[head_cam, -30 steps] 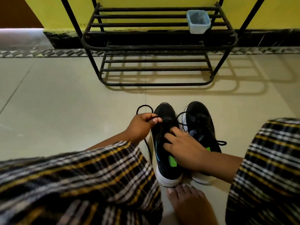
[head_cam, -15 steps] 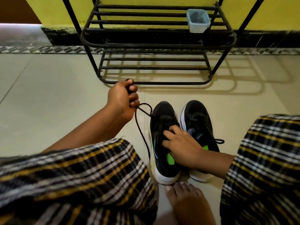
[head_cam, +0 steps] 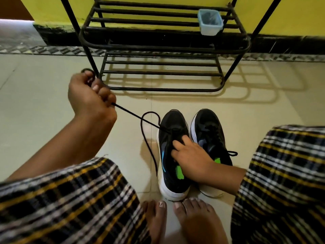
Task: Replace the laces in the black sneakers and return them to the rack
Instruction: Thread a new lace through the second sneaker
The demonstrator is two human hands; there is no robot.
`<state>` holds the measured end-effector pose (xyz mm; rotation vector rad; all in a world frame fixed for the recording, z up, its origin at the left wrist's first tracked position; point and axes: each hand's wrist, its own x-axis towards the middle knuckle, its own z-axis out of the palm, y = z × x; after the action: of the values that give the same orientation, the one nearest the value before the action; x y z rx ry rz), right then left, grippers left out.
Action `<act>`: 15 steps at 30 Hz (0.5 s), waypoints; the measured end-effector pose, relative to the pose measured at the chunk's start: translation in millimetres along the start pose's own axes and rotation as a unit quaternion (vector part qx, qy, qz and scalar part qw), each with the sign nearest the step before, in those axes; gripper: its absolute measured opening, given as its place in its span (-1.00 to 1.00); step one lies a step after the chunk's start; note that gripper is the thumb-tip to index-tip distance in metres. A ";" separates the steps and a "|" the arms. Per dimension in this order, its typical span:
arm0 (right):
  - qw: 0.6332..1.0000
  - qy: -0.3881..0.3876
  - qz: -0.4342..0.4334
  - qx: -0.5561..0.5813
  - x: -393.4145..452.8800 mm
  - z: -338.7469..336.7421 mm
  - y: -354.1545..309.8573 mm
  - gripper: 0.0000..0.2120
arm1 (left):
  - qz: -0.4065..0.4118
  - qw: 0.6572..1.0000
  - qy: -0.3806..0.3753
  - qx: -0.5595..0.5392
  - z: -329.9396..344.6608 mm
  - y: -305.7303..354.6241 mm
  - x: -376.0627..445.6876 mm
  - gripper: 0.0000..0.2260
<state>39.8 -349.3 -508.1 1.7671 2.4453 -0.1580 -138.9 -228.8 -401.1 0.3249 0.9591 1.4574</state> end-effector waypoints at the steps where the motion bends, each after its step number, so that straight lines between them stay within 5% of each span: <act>1: 1.000 0.015 0.006 0.002 1.0 1.1 1.1 -0.67 | 0.062 0.997 -0.012 0.052 2.8 1.1 -1.7 -0.78; 4: 0.999 0.022 0.034 0.010 0.2 6.1 6.7 -0.79 | 0.142 0.963 -0.054 0.224 2.8 -8.5 -3.8 -0.79; 5: 1.000 0.017 0.014 -0.001 -1.6 3.6 6.6 -0.95 | 0.115 0.945 -0.066 0.300 -2.8 -16.0 -2.1 -0.79; 9: 1.000 -0.030 0.007 0.005 -5.4 -0.2 9.4 -0.84 | -0.126 0.817 -0.108 0.552 -45.3 -43.0 2.1 -0.80; 10: 1.000 -0.028 0.003 0.001 -5.6 -1.5 9.1 -0.82 | -0.148 0.751 -0.134 0.630 -59.0 -49.8 0.3 -0.78; 13: 0.999 -0.019 -0.027 -0.041 -5.2 -2.3 10.6 -0.71 | -0.090 0.427 -0.223 0.871 -85.8 -69.8 -12.4 -0.76; 15: 0.997 -0.019 -0.049 -0.058 -5.8 0.0 11.4 -0.70 | -0.091 0.331 -0.254 0.904 -88.3 -76.8 -24.9 -0.75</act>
<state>52.5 -351.2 -507.4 1.5842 2.4616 -0.0583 -144.9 -294.5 -501.0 2.0229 1.5487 -0.7142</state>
